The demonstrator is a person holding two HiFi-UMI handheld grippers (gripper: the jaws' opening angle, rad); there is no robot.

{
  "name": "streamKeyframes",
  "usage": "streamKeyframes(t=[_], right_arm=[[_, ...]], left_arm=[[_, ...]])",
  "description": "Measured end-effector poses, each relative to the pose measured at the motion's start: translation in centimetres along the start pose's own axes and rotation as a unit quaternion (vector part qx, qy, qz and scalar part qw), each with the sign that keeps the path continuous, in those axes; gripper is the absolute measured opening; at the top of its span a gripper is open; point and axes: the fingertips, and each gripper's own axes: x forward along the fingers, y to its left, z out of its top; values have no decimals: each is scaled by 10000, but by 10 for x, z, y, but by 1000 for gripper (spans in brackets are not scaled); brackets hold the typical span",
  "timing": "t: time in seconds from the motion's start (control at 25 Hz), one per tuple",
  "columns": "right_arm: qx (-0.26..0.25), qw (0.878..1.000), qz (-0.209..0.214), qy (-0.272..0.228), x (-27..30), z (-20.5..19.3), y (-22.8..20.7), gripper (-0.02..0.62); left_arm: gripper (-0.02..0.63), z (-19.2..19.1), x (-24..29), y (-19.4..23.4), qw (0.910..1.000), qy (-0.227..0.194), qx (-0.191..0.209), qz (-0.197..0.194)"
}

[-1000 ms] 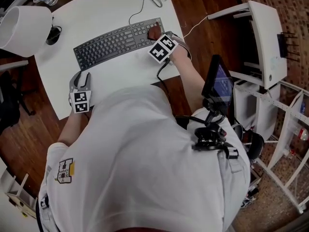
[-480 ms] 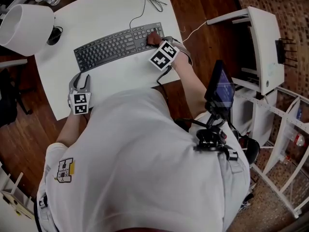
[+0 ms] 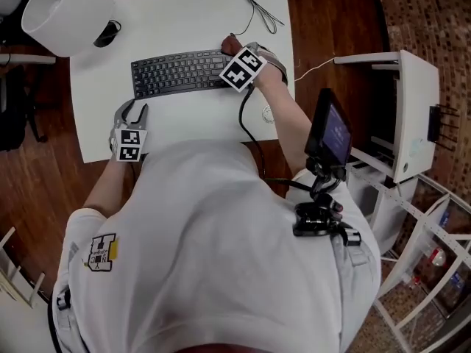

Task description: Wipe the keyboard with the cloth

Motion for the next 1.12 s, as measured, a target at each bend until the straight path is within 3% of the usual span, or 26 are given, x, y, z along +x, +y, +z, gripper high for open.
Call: streamKeyframes(t=[0.44, 0.64, 0.76, 0.96, 1.12], right_arm=[[460, 9981, 179, 375, -30, -63, 88, 84], [390, 9974, 326, 520, -36, -75, 105, 86], [307, 9986, 237, 356, -38, -58, 85, 86], [12, 9999, -87, -73, -28, 13, 18, 86], [-237, 9997, 58, 63, -4, 40, 8, 84]], left_arm=[[155, -3, -3, -1, 9990, -411, 28, -143], [155, -2, -2, -2, 9988, -453, 45, -184], [155, -1, -3, -1, 9988, -457, 57, -184], [155, 2, -3, -3, 9991, -417, 27, -96], [155, 3, -3, -4, 9992, -385, -14, -43]])
